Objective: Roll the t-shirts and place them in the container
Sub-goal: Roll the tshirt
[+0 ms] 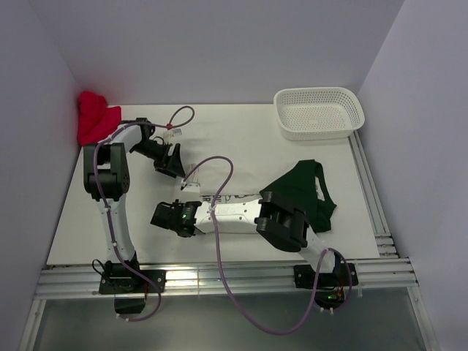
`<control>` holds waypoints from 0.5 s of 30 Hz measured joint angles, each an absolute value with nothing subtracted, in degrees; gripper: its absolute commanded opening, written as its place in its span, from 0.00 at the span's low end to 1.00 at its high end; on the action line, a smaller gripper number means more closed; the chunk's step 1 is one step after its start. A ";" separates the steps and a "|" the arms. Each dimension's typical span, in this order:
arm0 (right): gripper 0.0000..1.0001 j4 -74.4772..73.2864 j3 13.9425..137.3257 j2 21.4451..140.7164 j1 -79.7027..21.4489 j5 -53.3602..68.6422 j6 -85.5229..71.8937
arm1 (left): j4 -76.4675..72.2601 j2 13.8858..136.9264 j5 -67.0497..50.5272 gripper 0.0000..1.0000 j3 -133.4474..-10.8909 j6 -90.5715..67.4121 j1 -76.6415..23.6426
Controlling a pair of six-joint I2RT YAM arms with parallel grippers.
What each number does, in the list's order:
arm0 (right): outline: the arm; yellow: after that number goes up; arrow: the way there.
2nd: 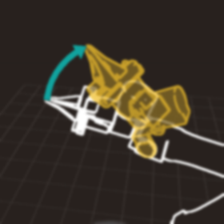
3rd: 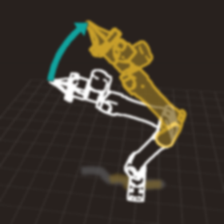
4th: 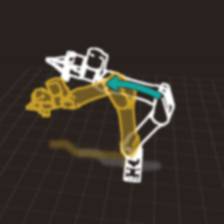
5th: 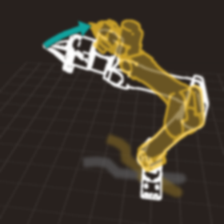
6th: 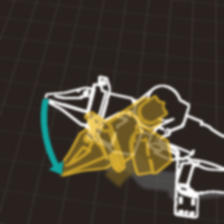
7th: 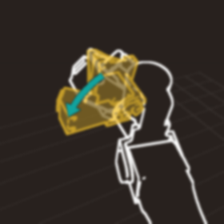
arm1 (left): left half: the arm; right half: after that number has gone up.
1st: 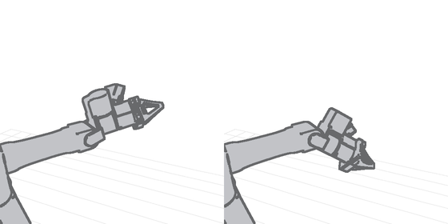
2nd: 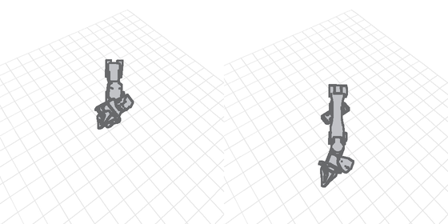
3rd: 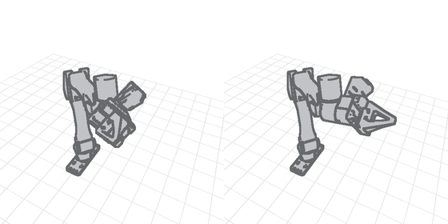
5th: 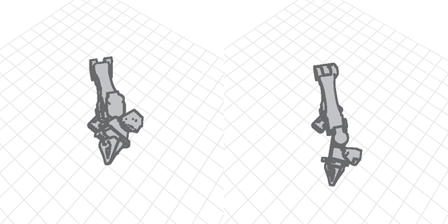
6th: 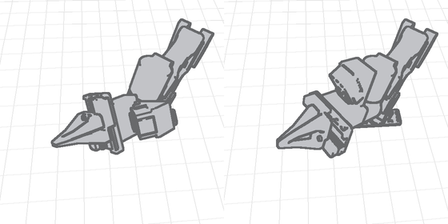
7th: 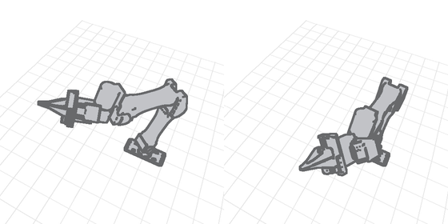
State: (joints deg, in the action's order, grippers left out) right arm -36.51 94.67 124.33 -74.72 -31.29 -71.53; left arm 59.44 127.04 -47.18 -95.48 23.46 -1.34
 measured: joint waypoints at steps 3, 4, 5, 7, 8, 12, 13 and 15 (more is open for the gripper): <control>0.37 -37.28 95.20 124.33 -74.85 -31.86 -71.48 | 58.70 127.04 -47.27 0.76 -95.35 22.33 -1.67; 0.37 -37.45 95.29 124.33 -74.87 -32.01 -71.48 | 58.48 127.04 -47.22 0.76 -95.33 21.85 -1.72; 0.37 -38.02 95.59 124.33 -74.91 -32.27 -71.46 | 58.08 127.04 -47.22 0.75 -95.24 21.43 -1.76; 0.37 -39.16 96.57 124.33 -75.05 -32.91 -71.26 | 57.56 127.04 -47.13 0.73 -95.11 20.38 -1.83; 0.37 -39.64 97.21 124.33 -75.13 -33.12 -71.24 | 57.41 127.04 -47.11 0.72 -95.09 20.08 -1.83; 0.38 -42.11 101.97 124.44 -75.26 -33.85 -70.96 | 56.36 127.04 -46.26 0.70 -94.83 17.96 -1.87; 0.39 -42.52 103.74 124.73 -75.29 -33.95 -70.85 | 56.21 127.04 -46.15 0.70 -94.80 17.58 -1.87; 0.40 -43.42 107.66 125.86 -75.29 -34.15 -70.81 | 55.75 127.02 -46.00 0.69 -94.52 16.93 -1.87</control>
State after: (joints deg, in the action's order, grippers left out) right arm -43.42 107.66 125.86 -75.29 -34.15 -70.81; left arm 55.75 127.02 -46.00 -94.52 16.93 -1.87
